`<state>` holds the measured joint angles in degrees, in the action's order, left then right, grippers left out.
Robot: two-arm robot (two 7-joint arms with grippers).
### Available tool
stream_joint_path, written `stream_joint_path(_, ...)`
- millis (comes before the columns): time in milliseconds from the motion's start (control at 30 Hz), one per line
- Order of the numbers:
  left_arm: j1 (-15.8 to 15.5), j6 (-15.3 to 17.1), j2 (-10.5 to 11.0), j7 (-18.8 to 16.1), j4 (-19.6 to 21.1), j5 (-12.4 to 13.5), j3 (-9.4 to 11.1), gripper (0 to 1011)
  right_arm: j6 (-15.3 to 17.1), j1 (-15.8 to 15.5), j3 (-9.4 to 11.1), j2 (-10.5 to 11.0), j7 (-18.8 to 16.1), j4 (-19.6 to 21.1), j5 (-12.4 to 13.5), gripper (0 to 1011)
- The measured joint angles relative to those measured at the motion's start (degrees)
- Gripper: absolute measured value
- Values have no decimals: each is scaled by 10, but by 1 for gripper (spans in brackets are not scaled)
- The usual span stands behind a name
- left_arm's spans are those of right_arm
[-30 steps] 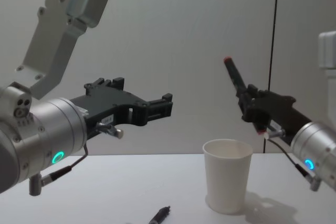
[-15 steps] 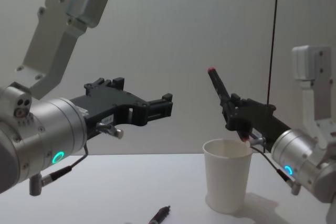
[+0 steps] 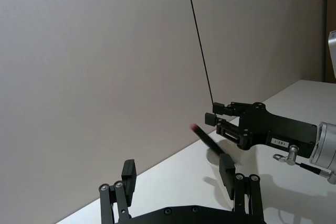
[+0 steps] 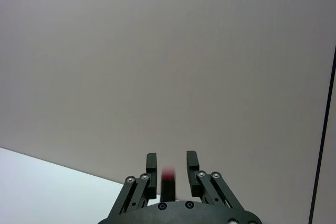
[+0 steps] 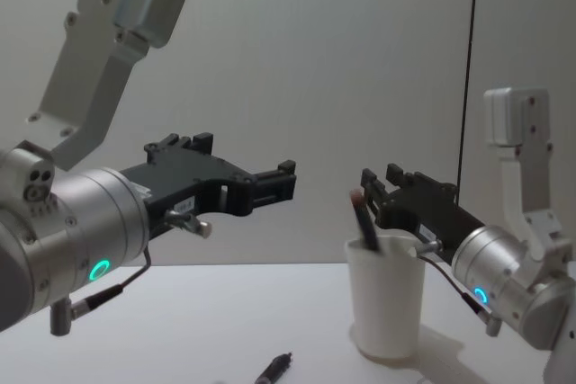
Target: Place the pen into the pen holder.
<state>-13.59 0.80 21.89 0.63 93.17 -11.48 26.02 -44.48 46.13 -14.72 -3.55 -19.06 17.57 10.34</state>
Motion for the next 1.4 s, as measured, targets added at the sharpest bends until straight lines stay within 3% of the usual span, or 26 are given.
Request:
stream_joint_path(233, 0, 0, 0, 0, 0, 0, 0, 1009, -21, 19, 4, -6, -9, -39, 3, 524)
stream_joint_path(733, 0, 0, 0, 0, 0, 0, 0, 1009, -40, 38, 13, -13, -19, -77, 5, 970)
stream_joint_path(1167, 0, 0, 0, 0, 0, 0, 0, 1008, -37, 41, 18, -13, -21, -77, 2, 1002)
stream_joint_path(1300, 0, 0, 0, 0, 0, 0, 0, 1008, -20, 35, 18, -12, -18, -57, -3, 1002)
stream_joint_path(1400, 0, 0, 0, 0, 0, 0, 0, 1009, 9, 20, 18, -8, -11, -17, -8, 1002)
